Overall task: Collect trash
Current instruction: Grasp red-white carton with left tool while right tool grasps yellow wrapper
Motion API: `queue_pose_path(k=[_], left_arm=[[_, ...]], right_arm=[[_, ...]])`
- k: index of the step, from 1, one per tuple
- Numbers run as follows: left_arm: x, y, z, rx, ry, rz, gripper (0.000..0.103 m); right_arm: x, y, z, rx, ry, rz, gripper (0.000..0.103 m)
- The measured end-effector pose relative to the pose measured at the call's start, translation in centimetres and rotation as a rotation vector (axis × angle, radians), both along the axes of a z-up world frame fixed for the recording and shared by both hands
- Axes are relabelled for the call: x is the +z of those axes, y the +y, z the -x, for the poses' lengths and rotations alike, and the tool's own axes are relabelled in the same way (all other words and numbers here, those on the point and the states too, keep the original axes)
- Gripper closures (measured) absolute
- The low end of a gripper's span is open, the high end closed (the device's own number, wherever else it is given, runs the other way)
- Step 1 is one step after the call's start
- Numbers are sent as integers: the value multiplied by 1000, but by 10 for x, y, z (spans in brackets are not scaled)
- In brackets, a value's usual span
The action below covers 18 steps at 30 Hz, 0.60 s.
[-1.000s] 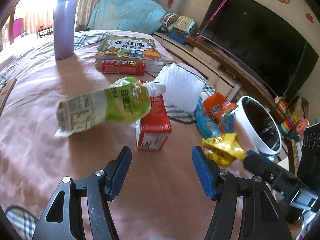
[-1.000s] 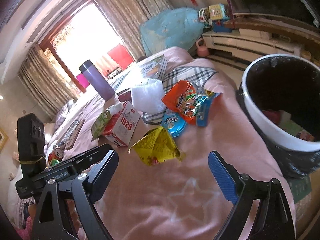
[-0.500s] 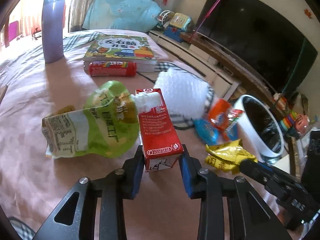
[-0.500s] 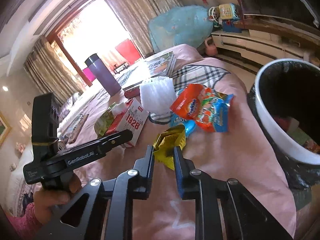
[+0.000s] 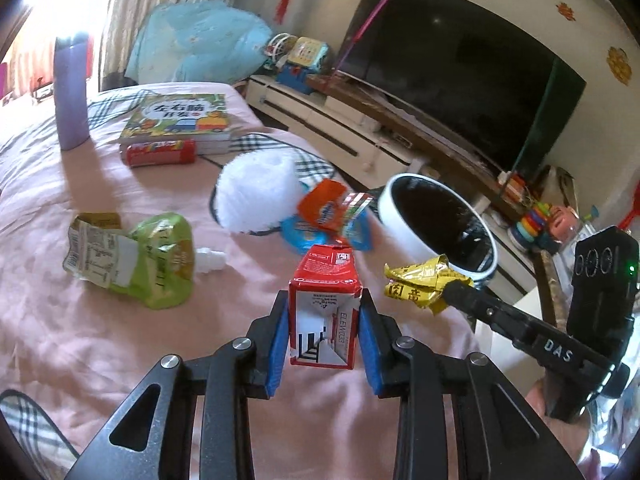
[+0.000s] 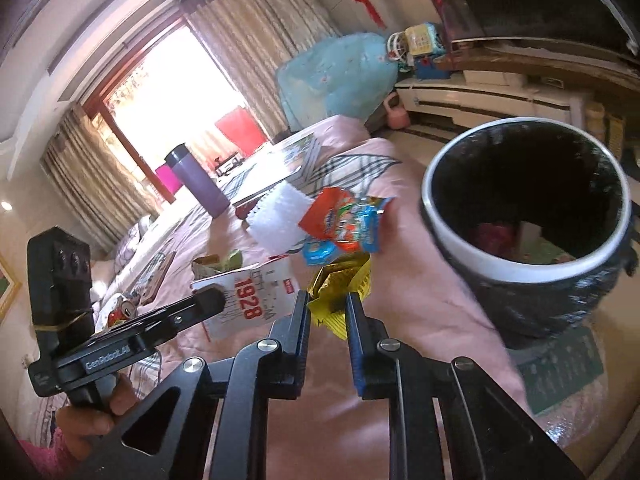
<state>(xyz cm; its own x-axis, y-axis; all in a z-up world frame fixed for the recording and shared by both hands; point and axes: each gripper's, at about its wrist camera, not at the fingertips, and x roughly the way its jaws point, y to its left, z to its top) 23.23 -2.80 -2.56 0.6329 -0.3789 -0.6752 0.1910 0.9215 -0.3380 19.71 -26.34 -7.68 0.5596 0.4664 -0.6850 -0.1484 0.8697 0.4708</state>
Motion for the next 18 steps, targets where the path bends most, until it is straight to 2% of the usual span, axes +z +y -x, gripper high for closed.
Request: queue_pose_path(k=[10, 18], left_arm=[[16, -35, 13, -52, -39, -4, 73], [21, -65, 0, -92, -51, -10, 73]], right_arm=[[11, -44, 8, -86, -22, -5, 86], [15, -74, 5, -139, -36, 3, 86]])
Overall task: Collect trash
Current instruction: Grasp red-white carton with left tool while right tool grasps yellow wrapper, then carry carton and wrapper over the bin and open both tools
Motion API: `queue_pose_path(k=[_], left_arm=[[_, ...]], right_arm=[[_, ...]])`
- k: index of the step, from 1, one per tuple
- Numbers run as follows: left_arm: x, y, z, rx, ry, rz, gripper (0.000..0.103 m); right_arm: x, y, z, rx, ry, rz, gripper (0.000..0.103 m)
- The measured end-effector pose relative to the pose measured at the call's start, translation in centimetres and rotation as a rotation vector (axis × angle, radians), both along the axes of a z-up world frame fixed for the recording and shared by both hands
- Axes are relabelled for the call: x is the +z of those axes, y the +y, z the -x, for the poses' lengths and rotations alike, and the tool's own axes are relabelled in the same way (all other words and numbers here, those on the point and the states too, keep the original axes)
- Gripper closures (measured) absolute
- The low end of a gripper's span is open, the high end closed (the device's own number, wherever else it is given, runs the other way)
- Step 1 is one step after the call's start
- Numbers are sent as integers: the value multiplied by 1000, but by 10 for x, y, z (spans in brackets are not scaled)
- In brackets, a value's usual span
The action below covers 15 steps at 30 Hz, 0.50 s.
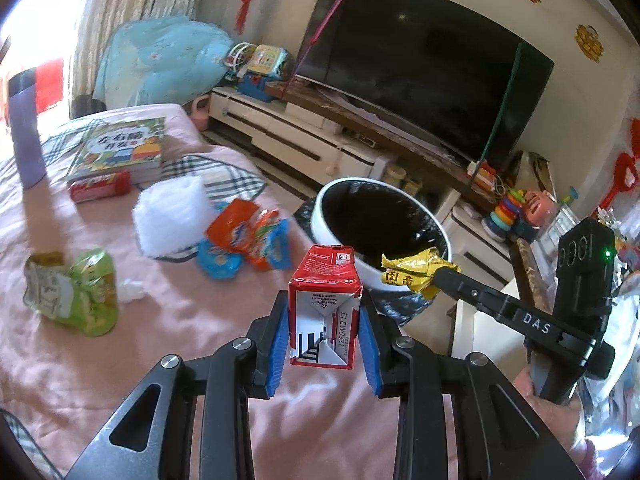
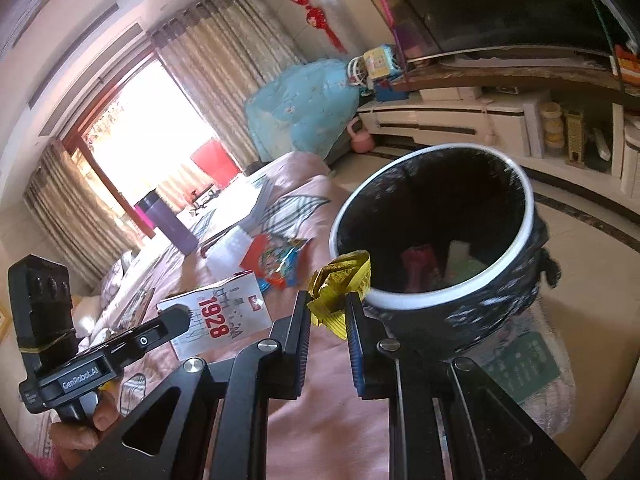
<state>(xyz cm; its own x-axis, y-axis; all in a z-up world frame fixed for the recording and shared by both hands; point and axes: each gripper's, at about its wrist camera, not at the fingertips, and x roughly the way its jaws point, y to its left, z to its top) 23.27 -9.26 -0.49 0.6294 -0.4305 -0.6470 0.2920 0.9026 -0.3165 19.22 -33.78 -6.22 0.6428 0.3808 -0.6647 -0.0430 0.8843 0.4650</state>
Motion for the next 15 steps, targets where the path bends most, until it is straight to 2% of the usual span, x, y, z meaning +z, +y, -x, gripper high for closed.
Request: queue_pose_path(k=[15], left_arm=[[3, -49, -49, -50, -34, -22, 73]], right_arm=[[-2, -47, -27, -65, 1, 26, 86]])
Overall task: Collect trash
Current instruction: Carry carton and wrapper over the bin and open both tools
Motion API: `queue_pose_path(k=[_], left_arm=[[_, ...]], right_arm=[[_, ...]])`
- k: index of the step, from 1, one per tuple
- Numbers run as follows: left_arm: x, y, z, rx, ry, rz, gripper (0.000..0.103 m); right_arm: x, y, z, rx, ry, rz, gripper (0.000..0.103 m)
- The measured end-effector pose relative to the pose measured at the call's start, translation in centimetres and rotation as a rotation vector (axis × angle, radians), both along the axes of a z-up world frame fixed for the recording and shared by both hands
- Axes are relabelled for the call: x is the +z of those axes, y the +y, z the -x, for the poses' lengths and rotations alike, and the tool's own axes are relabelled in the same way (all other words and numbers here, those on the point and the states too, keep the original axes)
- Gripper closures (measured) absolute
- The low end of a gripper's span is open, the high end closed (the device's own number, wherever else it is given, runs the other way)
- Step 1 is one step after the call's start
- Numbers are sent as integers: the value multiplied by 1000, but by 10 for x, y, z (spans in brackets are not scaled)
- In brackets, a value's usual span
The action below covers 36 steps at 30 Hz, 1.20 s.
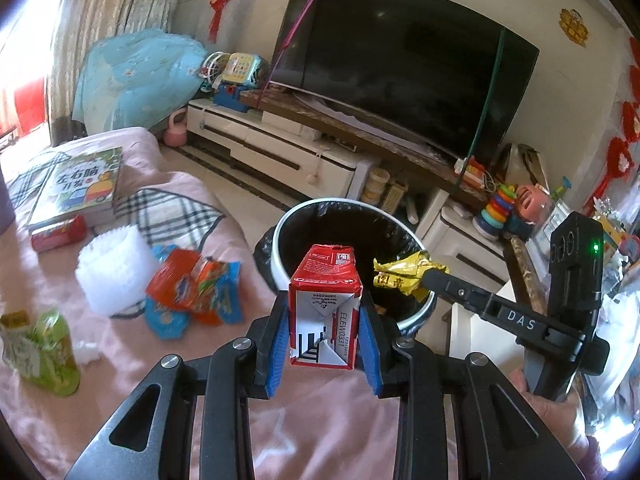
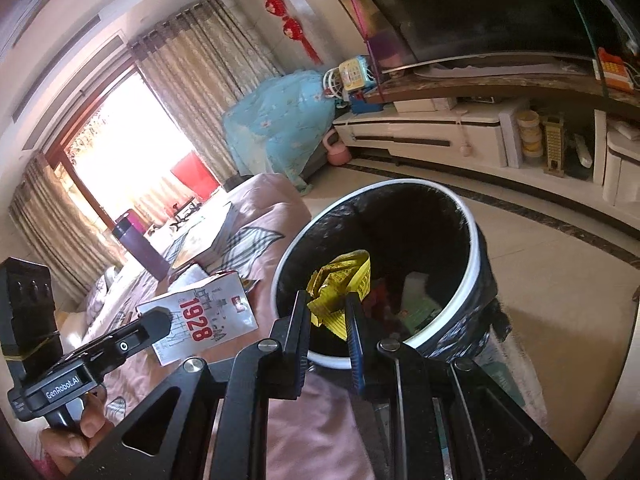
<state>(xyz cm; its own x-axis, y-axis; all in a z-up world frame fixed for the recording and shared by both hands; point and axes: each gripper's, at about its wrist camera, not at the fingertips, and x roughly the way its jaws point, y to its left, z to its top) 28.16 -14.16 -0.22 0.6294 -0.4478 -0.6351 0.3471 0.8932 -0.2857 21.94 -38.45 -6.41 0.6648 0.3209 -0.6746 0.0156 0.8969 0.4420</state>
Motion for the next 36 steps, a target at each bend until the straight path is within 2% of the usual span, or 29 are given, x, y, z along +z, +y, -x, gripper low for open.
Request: queue_pose_path(k=[13, 17, 19, 20, 21, 23, 27, 28, 30, 32, 36], left_arm=[[-20, -46, -57, -28, 34, -42, 73], [-25, -54, -70, -31, 59, -30, 72], [-28, -55, -75, -32, 74, -23, 72], [-27, -54, -76, -27, 72, -21, 69], [-27, -53, -76, -26, 68, -18, 67], [-26, -49, -73, -14, 59, -19, 55], [-24, -35, -59, 3, 49, -10, 49], [-24, -31, -55, 11, 47, -9, 44], [-23, -22, -45, 30, 41, -5, 41], [-24, -14, -35, 43, 46, 1, 39], [-26, 6, -12, 70, 56, 21, 37]], right_arm=[[-9, -17, -25, -24, 39, 34, 85], [-10, -17, -33, -16, 49, 57, 81], [-13, -18, -38, -10, 60, 68, 76], [-13, -18, -39, -8, 61, 68, 68], [-14, -18, -39, -7, 63, 70, 54], [-13, -18, -36, -11, 57, 74, 50], [-10, -18, -30, -26, 46, 69, 38], [-8, -18, -28, -29, 38, 67, 36], [-2, -15, -23, -33, 14, 67, 19], [2, -12, -19, -36, -6, 70, 12], [8, -5, -15, -35, -23, 80, 11]])
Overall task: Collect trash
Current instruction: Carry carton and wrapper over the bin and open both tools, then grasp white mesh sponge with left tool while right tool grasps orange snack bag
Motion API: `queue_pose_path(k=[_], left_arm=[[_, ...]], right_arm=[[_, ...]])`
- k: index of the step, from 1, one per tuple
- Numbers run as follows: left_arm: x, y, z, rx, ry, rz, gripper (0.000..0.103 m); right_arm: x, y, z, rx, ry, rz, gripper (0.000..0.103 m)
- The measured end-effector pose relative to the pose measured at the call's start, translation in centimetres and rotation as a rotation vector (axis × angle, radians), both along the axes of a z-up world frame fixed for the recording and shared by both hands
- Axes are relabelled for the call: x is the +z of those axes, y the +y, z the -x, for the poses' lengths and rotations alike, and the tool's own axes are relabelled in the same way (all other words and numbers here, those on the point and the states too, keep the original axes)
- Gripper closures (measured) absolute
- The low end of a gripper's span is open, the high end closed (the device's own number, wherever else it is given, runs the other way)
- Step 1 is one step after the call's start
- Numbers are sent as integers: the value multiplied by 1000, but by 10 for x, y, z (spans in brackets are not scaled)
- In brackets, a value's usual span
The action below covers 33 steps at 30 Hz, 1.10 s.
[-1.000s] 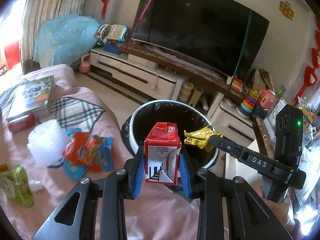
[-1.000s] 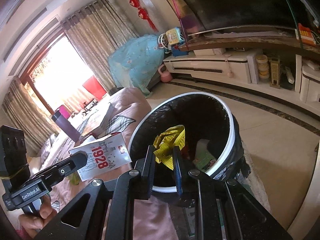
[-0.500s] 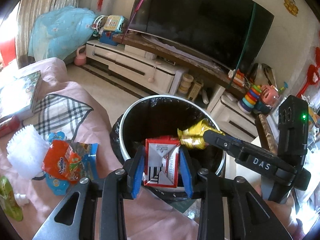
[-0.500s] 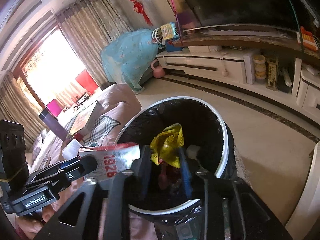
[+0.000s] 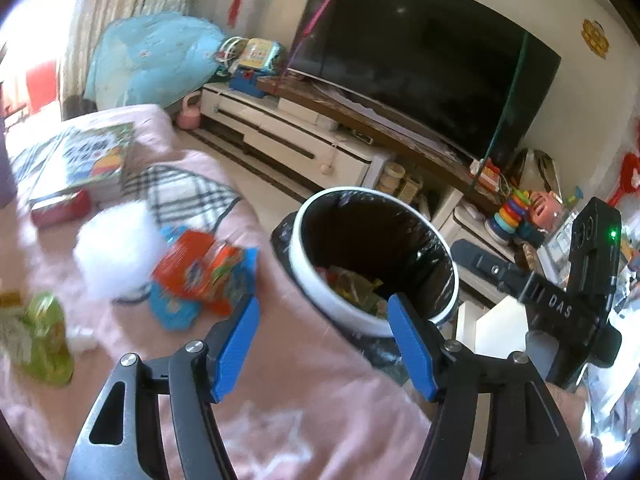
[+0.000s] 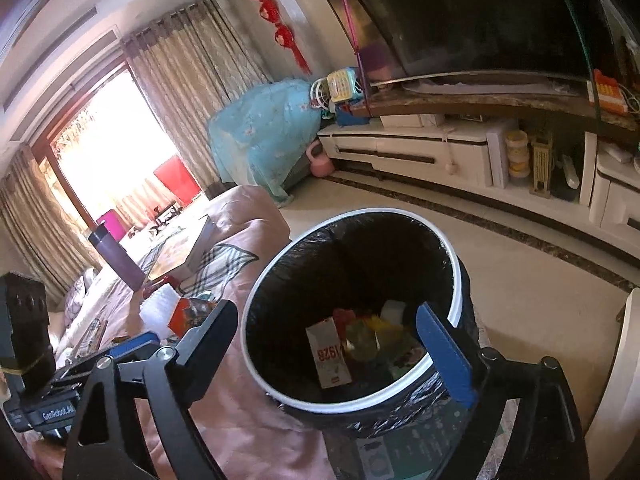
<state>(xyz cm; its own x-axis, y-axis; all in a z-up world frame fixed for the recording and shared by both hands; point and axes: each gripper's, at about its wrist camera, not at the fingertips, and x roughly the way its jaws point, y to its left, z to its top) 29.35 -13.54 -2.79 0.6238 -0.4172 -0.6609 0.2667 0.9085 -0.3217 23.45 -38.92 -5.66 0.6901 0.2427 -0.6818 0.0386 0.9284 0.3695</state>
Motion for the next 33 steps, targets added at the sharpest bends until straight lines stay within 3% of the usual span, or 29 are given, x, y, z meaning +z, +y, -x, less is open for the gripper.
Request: queue_pose_path(k=[8, 20, 26, 33], left_arm=[[-3, 51, 41, 74, 29, 17, 37], [0, 117, 84, 189, 59, 31, 37], [0, 145, 89, 240, 76, 46, 37], [5, 150, 74, 233, 61, 19, 37]], right_arm=[[3, 27, 18, 15, -9, -42, 4], [-9, 95, 35, 138, 15, -44, 4], [-16, 118, 33, 175, 35, -32, 4], [-18, 137, 25, 198, 32, -20, 4]])
